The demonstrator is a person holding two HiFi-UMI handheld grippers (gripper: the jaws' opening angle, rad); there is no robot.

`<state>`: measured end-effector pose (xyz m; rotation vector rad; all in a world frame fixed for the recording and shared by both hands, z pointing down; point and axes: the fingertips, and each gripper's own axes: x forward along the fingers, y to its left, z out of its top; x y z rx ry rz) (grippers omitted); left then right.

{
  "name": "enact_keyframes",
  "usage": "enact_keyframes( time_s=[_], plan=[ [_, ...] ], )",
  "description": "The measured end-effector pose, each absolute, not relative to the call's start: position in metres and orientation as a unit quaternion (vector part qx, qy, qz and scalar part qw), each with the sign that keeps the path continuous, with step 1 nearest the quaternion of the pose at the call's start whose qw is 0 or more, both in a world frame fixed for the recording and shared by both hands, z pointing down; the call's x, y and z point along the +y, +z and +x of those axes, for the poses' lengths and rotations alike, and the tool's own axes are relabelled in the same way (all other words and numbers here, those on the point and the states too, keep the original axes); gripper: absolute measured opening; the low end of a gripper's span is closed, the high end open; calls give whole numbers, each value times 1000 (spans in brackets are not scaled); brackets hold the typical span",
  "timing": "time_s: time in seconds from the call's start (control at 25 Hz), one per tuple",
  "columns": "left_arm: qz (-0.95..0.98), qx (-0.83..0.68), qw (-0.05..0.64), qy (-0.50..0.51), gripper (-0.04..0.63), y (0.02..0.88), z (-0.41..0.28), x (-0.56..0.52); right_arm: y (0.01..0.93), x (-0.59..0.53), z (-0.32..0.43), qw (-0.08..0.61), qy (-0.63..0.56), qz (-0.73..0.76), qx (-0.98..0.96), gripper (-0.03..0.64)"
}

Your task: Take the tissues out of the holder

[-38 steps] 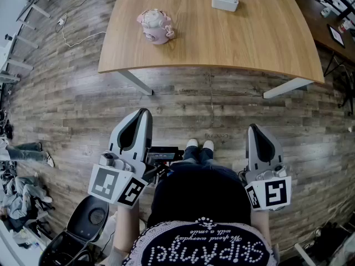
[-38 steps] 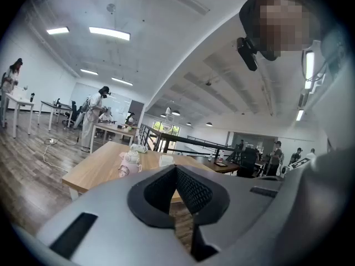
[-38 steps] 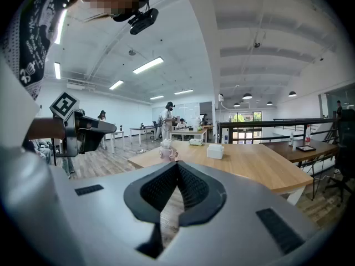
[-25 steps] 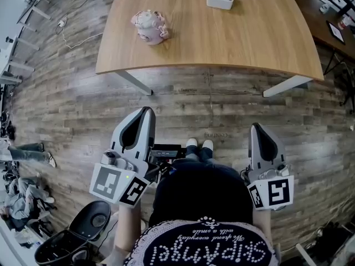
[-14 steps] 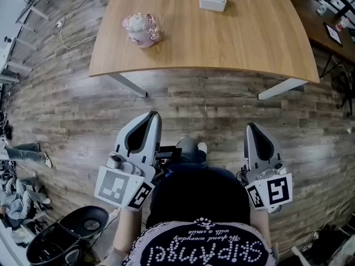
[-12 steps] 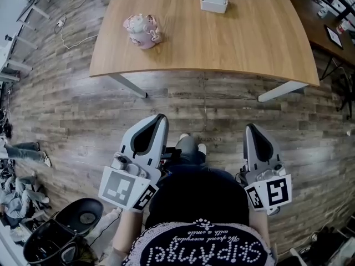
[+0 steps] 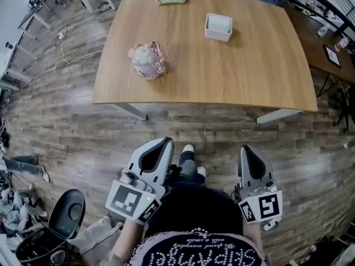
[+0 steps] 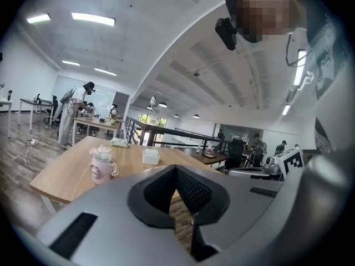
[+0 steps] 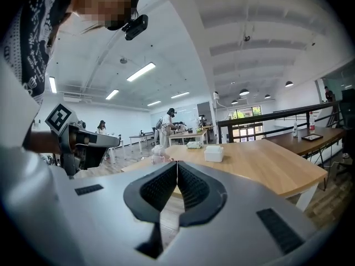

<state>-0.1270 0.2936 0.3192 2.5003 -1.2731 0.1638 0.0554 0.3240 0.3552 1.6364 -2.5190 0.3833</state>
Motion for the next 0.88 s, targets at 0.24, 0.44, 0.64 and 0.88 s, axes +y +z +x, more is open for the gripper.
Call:
enact_keyframes(
  time_s=[0.24, 0.44, 0.64, 0.88],
  plan=[
    [886, -431, 163, 53, 5, 314, -137, 252, 349, 289, 51, 61, 121, 567, -812, 12],
    [890, -425, 162, 44, 5, 310, -140, 237, 345, 280, 55, 59, 115, 585, -801, 12],
    [892, -422, 156, 40, 5, 307, -147, 226, 344, 273, 51, 64, 109, 593, -795, 12],
    [895, -416, 156, 35, 5, 308, -153, 221, 342, 271, 46, 60, 104, 602, -790, 12]
  ],
)
